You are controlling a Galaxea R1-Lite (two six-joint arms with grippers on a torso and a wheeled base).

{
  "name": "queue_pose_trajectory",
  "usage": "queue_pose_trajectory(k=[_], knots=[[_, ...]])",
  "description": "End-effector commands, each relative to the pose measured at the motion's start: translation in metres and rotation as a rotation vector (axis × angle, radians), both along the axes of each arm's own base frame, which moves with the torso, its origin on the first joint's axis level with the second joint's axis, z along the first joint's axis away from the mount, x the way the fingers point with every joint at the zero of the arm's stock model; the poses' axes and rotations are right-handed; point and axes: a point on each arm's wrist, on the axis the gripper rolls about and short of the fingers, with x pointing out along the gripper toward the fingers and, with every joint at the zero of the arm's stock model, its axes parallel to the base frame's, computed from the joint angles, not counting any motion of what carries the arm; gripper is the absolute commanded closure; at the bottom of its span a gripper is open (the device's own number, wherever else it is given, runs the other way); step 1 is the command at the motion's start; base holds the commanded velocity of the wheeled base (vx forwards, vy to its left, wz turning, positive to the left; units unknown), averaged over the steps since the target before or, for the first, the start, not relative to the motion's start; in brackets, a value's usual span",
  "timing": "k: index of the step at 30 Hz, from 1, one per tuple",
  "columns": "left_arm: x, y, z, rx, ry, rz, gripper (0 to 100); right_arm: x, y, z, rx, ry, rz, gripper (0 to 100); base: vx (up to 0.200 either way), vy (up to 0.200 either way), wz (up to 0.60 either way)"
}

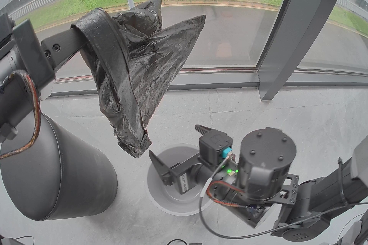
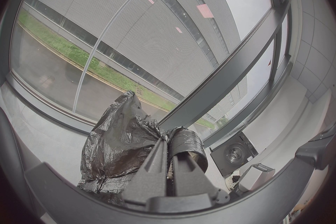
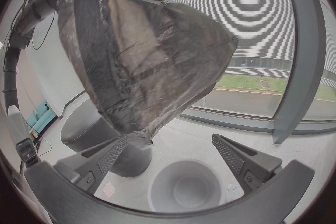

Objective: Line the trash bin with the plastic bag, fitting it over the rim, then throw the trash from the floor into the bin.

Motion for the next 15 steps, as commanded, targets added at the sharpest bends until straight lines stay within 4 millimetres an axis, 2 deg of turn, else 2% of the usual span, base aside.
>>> queue_pose_trajectory(k=[1, 7, 15], knots=[[-0.001, 0.001, 0.0, -0.006, 0.001, -0.001, 100, -0.002, 0.028, -0.023, -0.048, 0.022, 0.043, 0, 0.0, 0.0, 0.0], [-0.001, 0.001, 0.0, -0.007, 0.0, -0.001, 100, -0.017, 0.029, -0.031, -0.081, 0.036, 0.08, 0, 0.0, 0.0, 0.0], [-0.001, 0.001, -0.001, -0.011, 0.011, -0.003, 100, -0.006, 0.027, -0.031, -0.084, 0.031, 0.051, 0, 0.0, 0.0, 0.0]])
